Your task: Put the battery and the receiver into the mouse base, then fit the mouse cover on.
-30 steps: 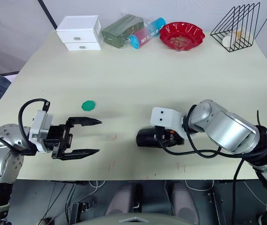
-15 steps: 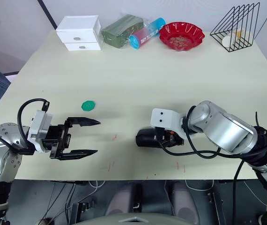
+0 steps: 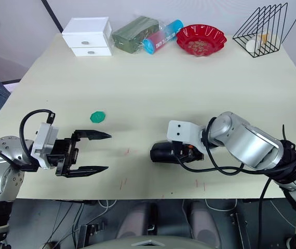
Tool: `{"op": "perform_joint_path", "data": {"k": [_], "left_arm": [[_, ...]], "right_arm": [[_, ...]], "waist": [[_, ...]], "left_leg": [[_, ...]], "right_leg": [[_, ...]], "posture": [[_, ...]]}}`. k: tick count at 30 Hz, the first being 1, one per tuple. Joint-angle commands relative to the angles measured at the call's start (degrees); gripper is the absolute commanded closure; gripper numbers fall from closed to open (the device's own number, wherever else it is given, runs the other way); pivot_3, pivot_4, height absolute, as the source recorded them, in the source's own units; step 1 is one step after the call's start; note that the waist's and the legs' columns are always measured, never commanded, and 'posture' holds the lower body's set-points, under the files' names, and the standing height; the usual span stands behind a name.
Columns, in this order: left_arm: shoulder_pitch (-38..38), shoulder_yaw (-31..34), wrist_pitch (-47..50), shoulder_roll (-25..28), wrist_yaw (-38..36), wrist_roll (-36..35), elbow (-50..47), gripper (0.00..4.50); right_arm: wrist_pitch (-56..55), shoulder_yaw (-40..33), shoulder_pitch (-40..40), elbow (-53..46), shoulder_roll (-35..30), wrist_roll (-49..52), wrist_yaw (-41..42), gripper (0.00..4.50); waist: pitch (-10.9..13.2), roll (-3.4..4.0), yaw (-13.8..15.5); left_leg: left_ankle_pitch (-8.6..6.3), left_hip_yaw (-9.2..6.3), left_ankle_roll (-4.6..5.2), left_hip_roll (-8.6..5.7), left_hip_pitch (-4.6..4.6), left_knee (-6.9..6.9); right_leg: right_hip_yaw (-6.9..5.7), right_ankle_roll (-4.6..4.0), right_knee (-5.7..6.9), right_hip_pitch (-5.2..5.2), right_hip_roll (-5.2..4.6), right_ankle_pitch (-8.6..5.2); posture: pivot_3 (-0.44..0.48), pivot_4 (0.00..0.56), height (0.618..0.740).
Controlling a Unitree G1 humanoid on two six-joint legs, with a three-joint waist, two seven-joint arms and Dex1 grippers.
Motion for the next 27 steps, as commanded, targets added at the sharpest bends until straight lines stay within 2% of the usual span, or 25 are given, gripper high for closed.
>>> {"op": "perform_joint_path", "data": {"k": [1,27], "left_arm": [[0.1,0.2,-0.9,0.4,-0.7,-0.5,-0.4,0.0],[-0.2,-0.2,-1.4,0.3,-1.3,-0.4,0.5,0.0]], "right_arm": [[-0.5,-0.1,0.0,-0.7,-0.1,-0.6,0.3,2.15],[0.8,0.7,-0.6,-1.7,-0.6,-1.5,0.8,2.15]], "waist": [[0.0,0.0,0.0],[0.0,0.0,0.1]], "left_leg": [[0.0,0.0,0.0,0.0,0.0,0.0],[0.0,-0.01,0.0,-0.01,0.0,0.02]], "right_leg": [[0.0,0.0,0.0,0.0,0.0,0.0],[-0.01,0.0,0.0,0.01,-0.01,0.0]], "posture": [[0.0,0.15,0.74],[0.0,0.15,0.74]]}}
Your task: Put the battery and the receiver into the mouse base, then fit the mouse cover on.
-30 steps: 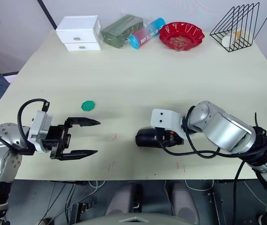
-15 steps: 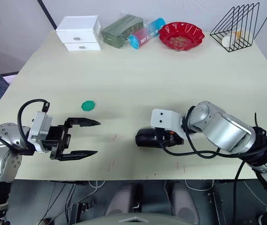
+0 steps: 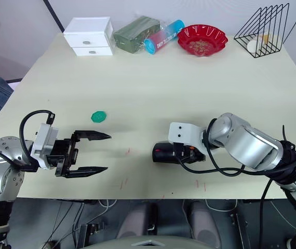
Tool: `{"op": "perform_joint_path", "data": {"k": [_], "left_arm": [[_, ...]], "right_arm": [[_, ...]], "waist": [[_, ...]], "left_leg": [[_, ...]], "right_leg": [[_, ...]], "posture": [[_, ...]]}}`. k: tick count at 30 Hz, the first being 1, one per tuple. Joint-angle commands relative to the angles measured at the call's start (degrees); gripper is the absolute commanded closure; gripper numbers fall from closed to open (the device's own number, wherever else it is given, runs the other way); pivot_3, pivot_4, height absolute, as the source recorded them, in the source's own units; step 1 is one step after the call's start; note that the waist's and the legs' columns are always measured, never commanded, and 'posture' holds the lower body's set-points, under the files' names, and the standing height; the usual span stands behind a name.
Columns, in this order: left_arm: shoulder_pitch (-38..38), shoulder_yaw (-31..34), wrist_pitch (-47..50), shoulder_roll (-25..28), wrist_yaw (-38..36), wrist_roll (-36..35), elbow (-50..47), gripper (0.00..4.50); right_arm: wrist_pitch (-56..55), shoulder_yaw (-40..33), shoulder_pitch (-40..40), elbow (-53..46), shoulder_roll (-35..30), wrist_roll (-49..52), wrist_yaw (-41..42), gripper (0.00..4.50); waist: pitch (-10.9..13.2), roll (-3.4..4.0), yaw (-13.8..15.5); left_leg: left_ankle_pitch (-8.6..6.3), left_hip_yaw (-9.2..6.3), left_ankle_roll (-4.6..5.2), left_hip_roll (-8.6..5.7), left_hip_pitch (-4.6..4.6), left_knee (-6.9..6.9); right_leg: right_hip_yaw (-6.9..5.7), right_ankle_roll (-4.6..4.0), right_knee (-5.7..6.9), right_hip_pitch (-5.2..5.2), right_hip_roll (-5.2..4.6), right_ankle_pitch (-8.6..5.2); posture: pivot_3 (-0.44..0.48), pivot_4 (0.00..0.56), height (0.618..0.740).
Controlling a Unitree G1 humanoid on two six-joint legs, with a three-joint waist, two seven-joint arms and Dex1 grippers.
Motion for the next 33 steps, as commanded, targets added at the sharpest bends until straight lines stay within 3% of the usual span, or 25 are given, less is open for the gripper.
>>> {"op": "perform_joint_path", "data": {"k": [1,33], "left_arm": [[-0.3,-0.1,-0.7,0.3,-0.6,-0.4,-0.2,0.0],[-1.2,-0.6,-0.9,0.4,-0.7,-0.1,0.3,0.0]], "right_arm": [[0.4,-0.7,-0.6,-1.6,0.1,-0.1,0.0,2.15],[-0.6,-0.8,0.2,-0.5,0.6,-0.6,-0.8,2.15]], "waist": [[0.0,0.0,0.0],[0.0,0.0,0.0]], "left_leg": [[0.0,0.0,0.0,0.0,0.0,0.0],[0.0,-0.01,0.0,0.0,0.0,0.01]], "right_leg": [[0.0,0.0,0.0,0.0,0.0,0.0],[-0.01,0.0,0.02,0.0,0.0,0.0]], "posture": [[0.0,0.15,0.74],[0.0,0.15,0.74]]}}
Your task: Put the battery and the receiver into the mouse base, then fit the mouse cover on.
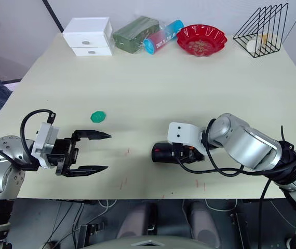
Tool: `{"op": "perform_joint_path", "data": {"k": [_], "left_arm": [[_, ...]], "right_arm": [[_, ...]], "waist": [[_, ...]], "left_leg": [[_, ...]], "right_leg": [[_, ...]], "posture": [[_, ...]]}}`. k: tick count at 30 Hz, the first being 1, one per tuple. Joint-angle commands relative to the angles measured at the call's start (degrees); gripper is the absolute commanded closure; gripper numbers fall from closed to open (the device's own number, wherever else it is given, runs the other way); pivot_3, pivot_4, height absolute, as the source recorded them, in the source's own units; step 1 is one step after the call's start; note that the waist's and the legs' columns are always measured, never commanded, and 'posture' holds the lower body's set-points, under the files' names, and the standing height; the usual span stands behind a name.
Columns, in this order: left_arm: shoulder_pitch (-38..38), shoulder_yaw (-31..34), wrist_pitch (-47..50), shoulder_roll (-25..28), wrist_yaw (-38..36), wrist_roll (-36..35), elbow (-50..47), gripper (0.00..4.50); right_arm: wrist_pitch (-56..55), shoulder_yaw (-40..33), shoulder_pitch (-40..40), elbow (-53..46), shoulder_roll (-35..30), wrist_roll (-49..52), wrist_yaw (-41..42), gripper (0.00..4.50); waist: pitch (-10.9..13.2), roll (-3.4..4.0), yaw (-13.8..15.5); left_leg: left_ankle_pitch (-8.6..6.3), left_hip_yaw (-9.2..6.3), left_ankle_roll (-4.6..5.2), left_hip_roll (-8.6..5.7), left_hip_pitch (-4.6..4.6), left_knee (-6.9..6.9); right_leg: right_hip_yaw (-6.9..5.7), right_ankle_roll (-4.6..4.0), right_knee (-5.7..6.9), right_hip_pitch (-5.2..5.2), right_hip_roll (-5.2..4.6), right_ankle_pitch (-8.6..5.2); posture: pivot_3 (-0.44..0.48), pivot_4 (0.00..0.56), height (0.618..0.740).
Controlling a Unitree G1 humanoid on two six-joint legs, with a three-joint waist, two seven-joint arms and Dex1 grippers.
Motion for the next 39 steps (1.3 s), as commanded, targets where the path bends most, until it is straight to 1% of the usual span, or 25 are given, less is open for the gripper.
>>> {"op": "perform_joint_path", "data": {"k": [1,34,36,37,39], "left_arm": [[-0.5,-0.1,-0.8,0.4,-0.5,-0.2,-0.8,0.0],[-0.6,-0.8,-1.0,0.3,-0.1,-0.2,-0.9,0.0],[-0.7,-0.8,-1.0,0.4,-0.2,-0.1,-0.8,0.0],[-0.8,-0.8,-1.1,0.4,-0.2,-0.1,-0.8,0.0],[-0.8,-0.8,-1.1,0.4,-0.2,-0.1,-0.7,0.0]], "right_arm": [[-0.3,-0.7,0.0,-0.6,0.0,-0.4,0.0,2.15],[-0.7,-0.6,0.1,-0.7,0.0,-0.8,-0.1,2.15],[-0.7,-0.7,0.1,-0.7,0.1,-0.8,-0.2,1.15],[-0.6,-0.7,0.1,-0.6,0.1,-0.8,-0.2,0.88],[-0.6,-0.7,0.1,-0.5,0.2,-0.8,-0.3,0.88]], "waist": [[0.0,0.0,0.0],[0.0,0.0,0.0],[0.0,0.0,0.0],[0.0,0.0,0.0],[0.0,0.0,0.0]], "left_leg": [[0.0,0.0,0.0,0.0,0.0,0.0],[0.0,-0.02,0.0,0.0,0.0,0.02],[0.0,-0.02,0.0,0.0,0.0,0.02],[0.0,-0.02,0.0,0.0,0.0,0.02],[0.0,-0.02,0.0,0.0,0.0,0.02]], "right_leg": [[0.0,0.0,0.0,0.0,0.0,0.0],[-0.02,0.0,0.02,0.0,0.0,0.0],[-0.02,0.0,0.02,0.0,0.0,0.0],[-0.02,0.0,0.02,0.0,0.0,0.0],[-0.02,0.0,0.02,0.0,0.0,0.0]], "posture": [[0.0,0.15,0.74],[0.0,0.15,0.74],[0.0,0.15,0.74],[0.0,0.15,0.74],[0.0,0.15,0.74]]}}
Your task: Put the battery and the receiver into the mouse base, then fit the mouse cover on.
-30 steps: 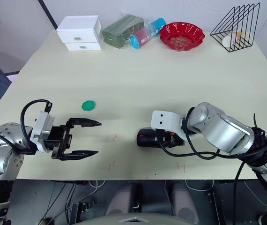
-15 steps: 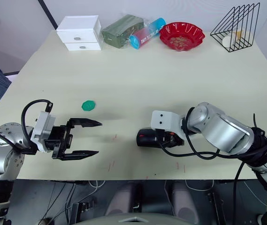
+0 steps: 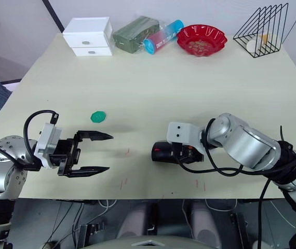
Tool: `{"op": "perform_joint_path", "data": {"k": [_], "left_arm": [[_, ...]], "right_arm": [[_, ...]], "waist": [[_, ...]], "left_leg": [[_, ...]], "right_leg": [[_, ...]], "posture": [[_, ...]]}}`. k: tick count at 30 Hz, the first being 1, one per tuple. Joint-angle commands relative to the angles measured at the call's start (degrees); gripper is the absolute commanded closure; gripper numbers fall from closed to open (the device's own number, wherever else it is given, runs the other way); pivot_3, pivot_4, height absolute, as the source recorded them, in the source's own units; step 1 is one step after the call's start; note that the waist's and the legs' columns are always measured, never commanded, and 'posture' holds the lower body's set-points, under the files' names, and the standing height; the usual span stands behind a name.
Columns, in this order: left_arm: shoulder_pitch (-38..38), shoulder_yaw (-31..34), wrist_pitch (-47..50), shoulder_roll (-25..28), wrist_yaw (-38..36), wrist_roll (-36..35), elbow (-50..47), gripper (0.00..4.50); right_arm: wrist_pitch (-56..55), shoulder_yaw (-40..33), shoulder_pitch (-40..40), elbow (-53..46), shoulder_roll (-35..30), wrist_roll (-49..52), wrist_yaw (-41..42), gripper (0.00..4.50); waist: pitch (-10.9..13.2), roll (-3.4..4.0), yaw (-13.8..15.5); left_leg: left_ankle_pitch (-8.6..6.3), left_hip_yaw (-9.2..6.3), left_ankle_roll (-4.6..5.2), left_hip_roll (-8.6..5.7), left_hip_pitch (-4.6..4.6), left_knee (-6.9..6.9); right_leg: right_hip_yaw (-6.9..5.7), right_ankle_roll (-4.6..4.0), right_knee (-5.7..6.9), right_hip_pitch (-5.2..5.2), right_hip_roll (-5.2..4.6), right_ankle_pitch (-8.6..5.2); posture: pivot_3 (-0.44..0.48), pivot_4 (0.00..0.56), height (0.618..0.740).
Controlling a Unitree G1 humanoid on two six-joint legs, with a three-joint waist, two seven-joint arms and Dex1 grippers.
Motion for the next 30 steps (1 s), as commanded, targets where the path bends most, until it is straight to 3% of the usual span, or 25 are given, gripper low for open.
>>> {"op": "perform_joint_path", "data": {"k": [1,14,20,26,29,30], "left_arm": [[-0.6,0.4,-1.1,0.4,-0.3,-0.1,-0.7,0.0],[-0.5,0.5,-1.2,0.5,-0.5,-0.2,-0.3,0.0],[-0.7,0.4,-1.6,0.7,-0.8,-0.2,0.3,0.0],[-1.0,0.4,-2.1,0.8,-1.2,-0.2,0.8,0.0],[-0.8,0.5,-2.2,0.8,-1.2,-0.2,0.7,0.0],[-0.7,0.5,-2.2,0.9,-1.3,-0.2,0.8,0.0]], "right_arm": [[-0.5,-0.6,0.0,-1.0,-0.3,-0.5,0.2,0.88],[-1.0,-2.5,0.2,-1.3,0.1,0.6,0.6,0.88],[-2.4,-6.1,0.1,-1.7,0.0,2.2,1.7,0.88],[-6.3,-12.1,3.6,-0.7,4.1,4.5,0.2,0.88],[-8.1,-12.7,5.4,-0.1,6.4,4.0,-1.3,1.6],[-8.7,-12.8,5.7,0.2,7.2,3.9,-1.8,2.14]], "waist": [[0.0,0.0,0.0],[0.0,0.0,0.0],[0.0,0.0,0.0],[0.0,-0.05,0.0],[0.0,-0.05,0.0],[0.0,-0.05,0.0]], "left_leg": [[0.0,0.0,0.0,0.0,0.0,0.0],[0.0,-0.01,0.0,0.0,0.0,0.0],[0.0,-0.02,0.0,0.0,0.0,0.0],[0.0,-0.07,0.0,0.0,0.0,0.0],[0.0,-0.07,0.0,0.0,0.0,0.0],[0.0,-0.07,0.0,0.0,0.0,0.01]], "right_leg": [[0.0,0.0,0.0,0.0,0.0,0.0],[0.0,0.0,0.0,0.0,0.0,0.0],[-0.01,0.0,0.0,0.01,0.0,0.0],[-0.05,0.0,0.0,0.05,0.01,0.0],[-0.06,0.0,0.0,0.06,0.01,0.0],[-0.06,0.0,0.0,0.06,0.01,0.0]], "posture": [[0.0,0.15,0.74],[0.0,0.15,0.74],[0.0,0.15,0.74],[0.0,0.15,0.74],[0.0,0.15,0.74],[0.0,0.15,0.74]]}}
